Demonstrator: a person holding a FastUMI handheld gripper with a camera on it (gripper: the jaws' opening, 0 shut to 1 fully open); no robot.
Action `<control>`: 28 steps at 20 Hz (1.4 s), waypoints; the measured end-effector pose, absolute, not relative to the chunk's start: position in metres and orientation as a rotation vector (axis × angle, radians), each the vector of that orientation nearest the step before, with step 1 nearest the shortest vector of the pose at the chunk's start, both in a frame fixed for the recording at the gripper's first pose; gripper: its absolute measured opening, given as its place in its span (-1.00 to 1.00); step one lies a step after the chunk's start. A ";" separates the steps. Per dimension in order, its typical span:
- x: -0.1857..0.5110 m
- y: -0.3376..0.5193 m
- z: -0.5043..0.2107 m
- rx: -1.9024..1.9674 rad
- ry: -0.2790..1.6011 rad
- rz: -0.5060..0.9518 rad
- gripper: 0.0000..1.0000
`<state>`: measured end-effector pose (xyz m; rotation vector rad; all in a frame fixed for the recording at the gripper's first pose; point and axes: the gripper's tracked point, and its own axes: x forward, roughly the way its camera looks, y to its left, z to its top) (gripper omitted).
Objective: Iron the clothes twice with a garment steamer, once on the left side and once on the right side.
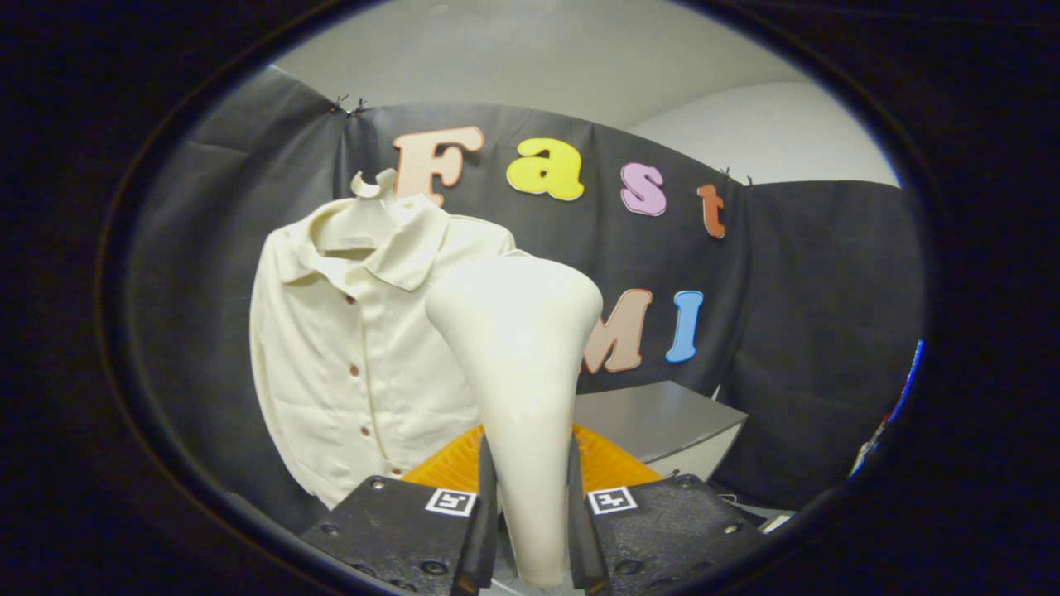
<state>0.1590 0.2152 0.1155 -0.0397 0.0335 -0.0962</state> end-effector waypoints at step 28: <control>0.276 0.432 -0.005 -0.039 0.175 0.119 -0.29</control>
